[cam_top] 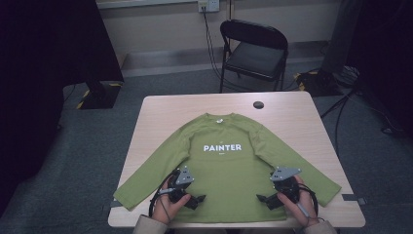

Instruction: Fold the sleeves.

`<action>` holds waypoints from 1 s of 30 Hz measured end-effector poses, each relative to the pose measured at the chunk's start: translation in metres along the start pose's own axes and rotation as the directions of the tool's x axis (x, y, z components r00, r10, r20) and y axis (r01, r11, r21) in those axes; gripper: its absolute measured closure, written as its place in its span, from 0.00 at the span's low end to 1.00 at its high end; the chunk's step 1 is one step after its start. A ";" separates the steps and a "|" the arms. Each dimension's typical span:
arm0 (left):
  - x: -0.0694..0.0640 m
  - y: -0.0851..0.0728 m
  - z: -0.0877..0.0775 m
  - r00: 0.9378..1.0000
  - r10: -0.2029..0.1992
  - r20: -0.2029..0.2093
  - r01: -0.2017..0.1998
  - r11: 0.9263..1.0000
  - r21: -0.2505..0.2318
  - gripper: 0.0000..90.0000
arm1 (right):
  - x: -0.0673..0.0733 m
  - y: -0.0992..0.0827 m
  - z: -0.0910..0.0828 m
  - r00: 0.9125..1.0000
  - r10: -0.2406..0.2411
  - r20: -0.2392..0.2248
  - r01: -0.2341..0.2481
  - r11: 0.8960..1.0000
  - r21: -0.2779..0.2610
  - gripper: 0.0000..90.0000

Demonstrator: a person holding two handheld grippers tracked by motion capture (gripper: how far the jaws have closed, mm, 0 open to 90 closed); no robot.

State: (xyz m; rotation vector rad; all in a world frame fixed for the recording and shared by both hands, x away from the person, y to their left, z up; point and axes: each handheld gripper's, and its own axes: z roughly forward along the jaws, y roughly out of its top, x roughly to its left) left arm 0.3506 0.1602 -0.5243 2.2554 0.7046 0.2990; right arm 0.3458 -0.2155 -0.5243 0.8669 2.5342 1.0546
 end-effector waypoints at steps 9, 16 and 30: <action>0.000 0.000 0.000 1.000 0.000 0.000 0.000 1.000 0.000 0.00 | 0.000 0.000 0.000 1.000 0.000 0.000 0.000 1.000 0.000 0.00; 0.000 0.000 0.000 1.000 0.000 0.000 0.000 1.000 0.000 0.00 | -0.002 0.000 -0.001 1.000 -0.004 -0.013 0.004 1.000 -0.002 0.00; 0.000 0.000 0.000 1.000 0.000 0.000 0.000 1.000 0.000 0.00 | -0.017 0.000 -0.024 1.000 0.013 -0.019 -0.013 1.000 -0.001 0.04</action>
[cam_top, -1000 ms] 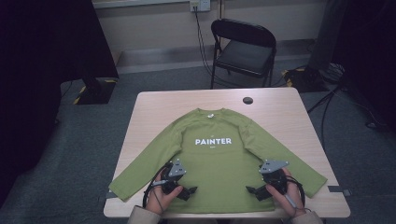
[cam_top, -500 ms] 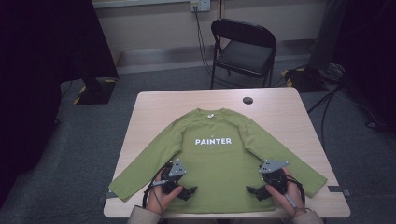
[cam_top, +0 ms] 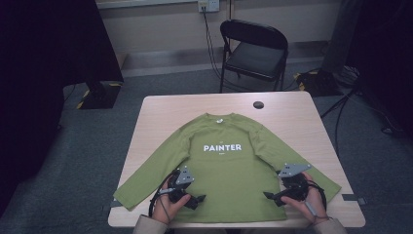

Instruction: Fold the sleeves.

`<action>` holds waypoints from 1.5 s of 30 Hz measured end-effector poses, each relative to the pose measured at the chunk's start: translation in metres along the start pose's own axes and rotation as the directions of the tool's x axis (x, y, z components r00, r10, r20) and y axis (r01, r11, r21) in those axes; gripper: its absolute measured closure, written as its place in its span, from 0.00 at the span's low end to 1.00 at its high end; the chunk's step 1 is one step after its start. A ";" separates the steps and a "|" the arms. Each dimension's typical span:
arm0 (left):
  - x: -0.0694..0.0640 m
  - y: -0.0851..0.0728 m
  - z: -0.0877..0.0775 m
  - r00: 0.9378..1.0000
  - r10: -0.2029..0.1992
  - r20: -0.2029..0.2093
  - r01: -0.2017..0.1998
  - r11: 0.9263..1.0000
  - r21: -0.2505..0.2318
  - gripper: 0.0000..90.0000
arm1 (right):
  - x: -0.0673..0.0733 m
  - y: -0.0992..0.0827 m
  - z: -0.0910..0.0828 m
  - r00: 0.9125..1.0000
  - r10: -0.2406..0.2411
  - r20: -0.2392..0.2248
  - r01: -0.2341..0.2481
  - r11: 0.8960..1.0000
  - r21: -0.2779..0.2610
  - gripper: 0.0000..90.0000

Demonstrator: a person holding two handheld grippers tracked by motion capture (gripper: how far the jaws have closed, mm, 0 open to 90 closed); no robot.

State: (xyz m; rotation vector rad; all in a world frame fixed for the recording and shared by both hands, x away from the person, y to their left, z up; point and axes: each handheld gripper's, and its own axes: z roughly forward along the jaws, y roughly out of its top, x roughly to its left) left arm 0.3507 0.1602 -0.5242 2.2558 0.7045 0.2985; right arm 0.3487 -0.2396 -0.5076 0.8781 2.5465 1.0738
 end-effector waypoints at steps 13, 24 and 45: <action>0.000 0.000 0.000 1.000 0.000 0.000 0.000 1.000 0.000 0.00 | -0.021 -0.013 -0.025 0.999 0.039 0.038 -0.039 0.999 -0.009 0.04; 0.000 0.000 0.000 1.000 0.000 0.000 0.000 1.000 0.000 0.00 | -0.031 -0.023 -0.038 0.998 0.046 0.052 -0.046 0.999 0.007 0.05; 0.000 0.000 0.000 1.000 0.000 0.000 0.000 1.000 0.000 0.00 | -0.052 -0.047 -0.063 0.990 0.104 0.097 -0.105 0.994 0.005 0.05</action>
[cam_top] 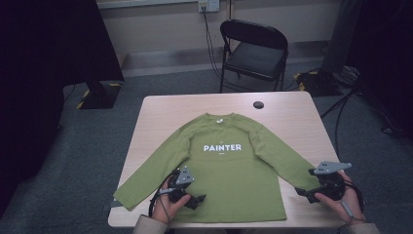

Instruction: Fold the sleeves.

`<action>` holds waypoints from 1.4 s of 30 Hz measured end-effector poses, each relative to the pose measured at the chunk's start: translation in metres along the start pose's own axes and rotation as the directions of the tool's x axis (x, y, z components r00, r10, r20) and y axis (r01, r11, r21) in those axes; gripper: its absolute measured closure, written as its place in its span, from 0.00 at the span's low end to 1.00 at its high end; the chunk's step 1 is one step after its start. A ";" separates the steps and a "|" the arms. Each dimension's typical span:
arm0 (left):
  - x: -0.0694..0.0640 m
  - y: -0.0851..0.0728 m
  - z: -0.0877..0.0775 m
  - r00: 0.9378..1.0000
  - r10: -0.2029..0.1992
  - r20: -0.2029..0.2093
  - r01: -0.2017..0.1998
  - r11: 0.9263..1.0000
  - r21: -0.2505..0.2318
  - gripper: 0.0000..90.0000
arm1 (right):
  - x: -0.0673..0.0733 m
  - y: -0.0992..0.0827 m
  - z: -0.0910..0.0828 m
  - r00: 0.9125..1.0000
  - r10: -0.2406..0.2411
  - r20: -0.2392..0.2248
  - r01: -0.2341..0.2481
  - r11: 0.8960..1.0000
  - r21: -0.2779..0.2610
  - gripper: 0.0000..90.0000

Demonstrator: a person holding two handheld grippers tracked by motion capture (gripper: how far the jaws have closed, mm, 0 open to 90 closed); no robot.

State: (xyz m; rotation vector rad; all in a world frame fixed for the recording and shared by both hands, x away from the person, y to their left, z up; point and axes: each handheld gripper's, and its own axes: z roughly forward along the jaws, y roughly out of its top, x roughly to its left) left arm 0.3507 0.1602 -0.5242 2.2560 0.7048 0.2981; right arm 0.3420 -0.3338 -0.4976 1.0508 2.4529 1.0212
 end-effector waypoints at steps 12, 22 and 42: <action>0.000 0.000 0.000 1.000 0.002 0.001 -0.002 1.000 0.000 0.00 | -0.014 -0.023 -0.012 0.998 0.045 0.049 -0.046 0.999 0.022 0.06; 0.000 0.000 0.000 1.000 0.002 0.001 -0.002 1.000 0.000 0.00 | -0.025 -0.038 -0.027 0.992 0.087 0.090 -0.090 0.996 0.029 0.08; 0.000 0.000 0.000 1.000 0.002 0.001 -0.002 1.000 0.001 0.00 | -0.036 -0.057 -0.042 0.982 0.139 0.130 -0.147 0.988 0.054 0.31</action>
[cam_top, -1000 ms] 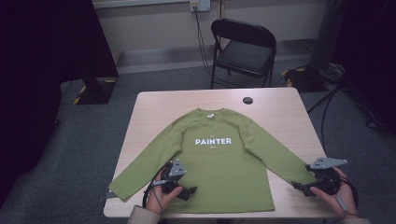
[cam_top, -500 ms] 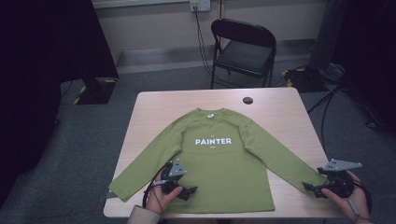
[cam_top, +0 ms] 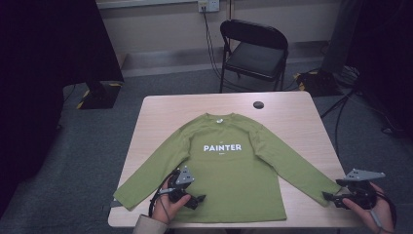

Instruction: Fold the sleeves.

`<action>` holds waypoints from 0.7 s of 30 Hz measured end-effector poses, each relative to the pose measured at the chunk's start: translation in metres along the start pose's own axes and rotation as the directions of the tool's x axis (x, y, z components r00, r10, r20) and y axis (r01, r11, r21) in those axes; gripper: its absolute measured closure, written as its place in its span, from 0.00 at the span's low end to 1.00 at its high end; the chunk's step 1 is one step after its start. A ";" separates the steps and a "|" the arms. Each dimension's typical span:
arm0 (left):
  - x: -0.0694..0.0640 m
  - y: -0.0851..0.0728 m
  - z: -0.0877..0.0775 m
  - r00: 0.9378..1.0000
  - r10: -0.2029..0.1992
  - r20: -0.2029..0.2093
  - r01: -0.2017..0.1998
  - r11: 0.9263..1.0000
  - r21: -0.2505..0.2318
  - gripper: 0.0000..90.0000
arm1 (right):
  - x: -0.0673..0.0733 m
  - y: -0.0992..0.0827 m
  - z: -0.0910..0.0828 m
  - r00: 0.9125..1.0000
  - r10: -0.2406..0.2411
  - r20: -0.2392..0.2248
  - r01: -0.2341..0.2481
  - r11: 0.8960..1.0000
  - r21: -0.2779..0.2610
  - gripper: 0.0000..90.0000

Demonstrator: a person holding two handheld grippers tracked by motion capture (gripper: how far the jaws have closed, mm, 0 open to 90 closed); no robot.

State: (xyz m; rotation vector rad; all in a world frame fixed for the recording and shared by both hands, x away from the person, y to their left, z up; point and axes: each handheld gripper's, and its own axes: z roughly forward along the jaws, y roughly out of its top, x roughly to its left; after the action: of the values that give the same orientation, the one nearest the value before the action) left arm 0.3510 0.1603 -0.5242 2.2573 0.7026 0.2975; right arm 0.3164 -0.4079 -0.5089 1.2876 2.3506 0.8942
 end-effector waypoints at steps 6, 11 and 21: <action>0.000 0.000 0.000 1.000 0.000 0.000 0.000 1.000 0.000 0.00 | 0.002 0.002 -0.003 1.000 0.021 -0.006 -0.021 1.000 -0.008 0.70; 0.000 0.000 0.000 1.000 0.000 0.000 0.000 1.000 0.000 0.00 | 0.001 0.004 -0.002 0.999 0.041 -0.020 -0.041 0.999 -0.005 0.89; 0.000 0.000 0.000 1.000 0.000 0.000 0.000 1.000 0.000 0.00 | 0.009 0.025 -0.020 1.000 0.010 -0.023 -0.012 0.995 -0.095 0.93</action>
State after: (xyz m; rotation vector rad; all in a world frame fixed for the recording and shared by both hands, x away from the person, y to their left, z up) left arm 0.3509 0.1602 -0.5242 2.2567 0.7031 0.2976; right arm 0.3166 -0.3975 -0.4777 1.2596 2.2902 1.0169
